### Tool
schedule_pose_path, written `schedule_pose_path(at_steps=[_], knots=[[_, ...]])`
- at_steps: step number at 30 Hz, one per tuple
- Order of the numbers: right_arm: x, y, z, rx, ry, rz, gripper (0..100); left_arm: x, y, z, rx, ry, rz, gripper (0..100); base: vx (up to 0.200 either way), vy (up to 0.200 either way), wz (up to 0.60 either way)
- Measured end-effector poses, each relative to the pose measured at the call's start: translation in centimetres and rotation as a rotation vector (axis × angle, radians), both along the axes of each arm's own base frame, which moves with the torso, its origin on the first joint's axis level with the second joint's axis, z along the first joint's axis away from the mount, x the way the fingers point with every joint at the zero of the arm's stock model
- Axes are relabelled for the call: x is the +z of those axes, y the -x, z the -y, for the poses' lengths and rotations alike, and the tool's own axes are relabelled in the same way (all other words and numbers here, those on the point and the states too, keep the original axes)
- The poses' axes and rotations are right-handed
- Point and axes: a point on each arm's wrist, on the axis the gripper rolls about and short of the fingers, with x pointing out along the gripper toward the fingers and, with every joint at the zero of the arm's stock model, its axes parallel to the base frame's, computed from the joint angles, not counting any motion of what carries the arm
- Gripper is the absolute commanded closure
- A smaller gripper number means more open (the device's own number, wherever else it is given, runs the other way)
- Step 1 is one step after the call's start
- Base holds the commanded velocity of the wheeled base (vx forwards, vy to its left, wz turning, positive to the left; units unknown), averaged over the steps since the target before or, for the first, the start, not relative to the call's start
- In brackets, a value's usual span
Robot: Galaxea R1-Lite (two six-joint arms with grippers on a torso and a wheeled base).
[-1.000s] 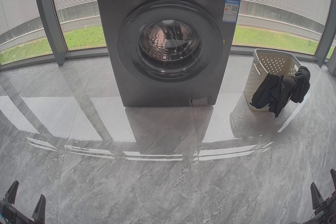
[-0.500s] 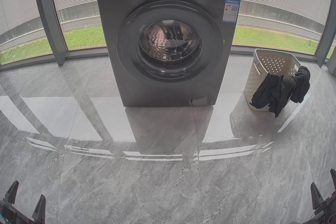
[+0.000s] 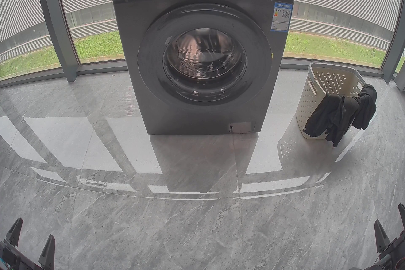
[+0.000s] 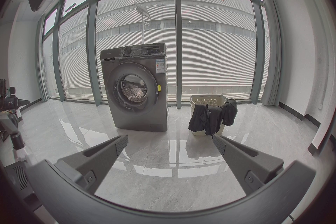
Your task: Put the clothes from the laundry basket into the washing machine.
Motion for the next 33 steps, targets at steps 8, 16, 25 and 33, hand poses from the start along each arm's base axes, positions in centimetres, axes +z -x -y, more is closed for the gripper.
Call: schedule_pose_path(at_steps=[8, 16, 25, 33], knots=[[0.0, 0.0, 0.0, 0.0, 0.0, 0.0, 0, 0.02, 0.0, 0.0, 0.001, 0.0, 0.001, 0, 0.2, 0.0, 0.0], [0.0, 0.0, 0.0, 0.0, 0.0, 0.0, 0, 0.02, 0.0, -0.01, 0.003, -0.007, 0.001, 0, 0.1, 0.0, 0.0], [0.0, 0.0, 0.0, 0.0, 0.0, 0.0, 0, 0.01, 0.0, -0.01, 0.008, -0.006, 0.001, 0, 0.0, -0.089, 0.0], [0.0, -0.01, 0.0, 0.0, 0.0, -0.001, 0, 0.01, 0.0, -0.01, 0.009, -0.007, 0.001, 0, 0.0, -0.2, 0.0]])
